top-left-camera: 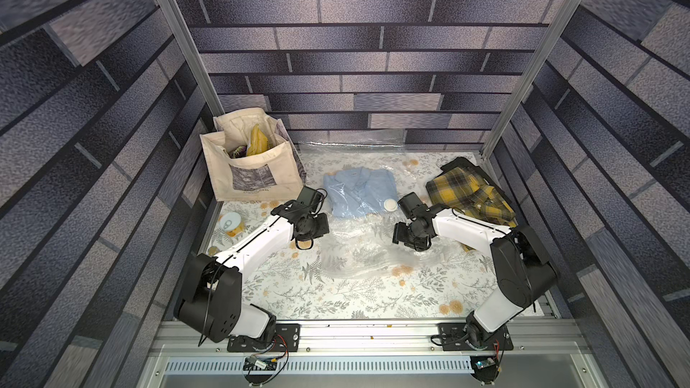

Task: Place the folded shirt into the vacuum bag
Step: Adjust the vacuum bag at the center of the board, then move the shirt from the vacuum bag.

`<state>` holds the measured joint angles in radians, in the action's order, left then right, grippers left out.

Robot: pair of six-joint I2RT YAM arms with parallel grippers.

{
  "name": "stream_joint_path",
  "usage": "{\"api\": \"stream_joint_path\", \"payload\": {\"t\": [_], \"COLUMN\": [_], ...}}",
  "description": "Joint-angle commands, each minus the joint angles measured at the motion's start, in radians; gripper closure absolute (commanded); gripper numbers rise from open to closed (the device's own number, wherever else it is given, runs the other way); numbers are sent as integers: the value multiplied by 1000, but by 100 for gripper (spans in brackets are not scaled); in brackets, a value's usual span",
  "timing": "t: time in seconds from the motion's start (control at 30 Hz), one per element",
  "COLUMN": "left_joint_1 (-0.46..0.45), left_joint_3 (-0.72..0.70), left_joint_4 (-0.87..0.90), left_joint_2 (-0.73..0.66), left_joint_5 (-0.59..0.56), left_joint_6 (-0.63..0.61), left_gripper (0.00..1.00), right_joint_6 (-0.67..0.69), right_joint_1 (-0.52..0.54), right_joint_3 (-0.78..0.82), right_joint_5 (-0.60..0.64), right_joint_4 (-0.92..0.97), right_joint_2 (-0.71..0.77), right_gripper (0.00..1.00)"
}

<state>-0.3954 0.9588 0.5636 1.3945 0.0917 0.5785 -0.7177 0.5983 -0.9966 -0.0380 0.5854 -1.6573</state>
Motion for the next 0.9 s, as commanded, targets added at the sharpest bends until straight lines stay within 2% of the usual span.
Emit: {"api": "stream_joint_path", "payload": {"t": [0.0,0.1,0.23,0.33,0.4,0.47,0.53,0.67,0.87], "left_joint_1": [55,72,66,59,49,6,-60,-216,-337], "left_joint_3": [-4,-33,-27,20,69,129,185,300,387], "left_joint_4": [178,205,213,254,291,316,323,294,236], "left_joint_2": [-66,-114,-133,-152,-167,-167,-141,-20,116], "left_joint_5": [-116,-145,-114,-149,-202,-275,-321,-348,-348], "left_joint_6": [-68,-53,-32,-38,-51,-73,-89,-99,-118], "left_gripper": [100,100,68,56,51,45,42,36,33], "right_joint_6": [-71,-64,22,78,122,155,171,172,204], "right_joint_1": [77,92,23,-99,-165,-195,-222,-273,-304], "right_joint_3": [10,-6,-103,-154,-209,-293,-391,-636,-993], "right_joint_5": [-14,-68,-18,65,161,344,421,472,547], "right_joint_4": [-33,-41,79,176,252,328,357,375,458], "right_joint_2": [-17,-29,52,117,111,53,-36,-255,-558], "right_gripper": [34,35,33,31,28,24,20,17,17]}}
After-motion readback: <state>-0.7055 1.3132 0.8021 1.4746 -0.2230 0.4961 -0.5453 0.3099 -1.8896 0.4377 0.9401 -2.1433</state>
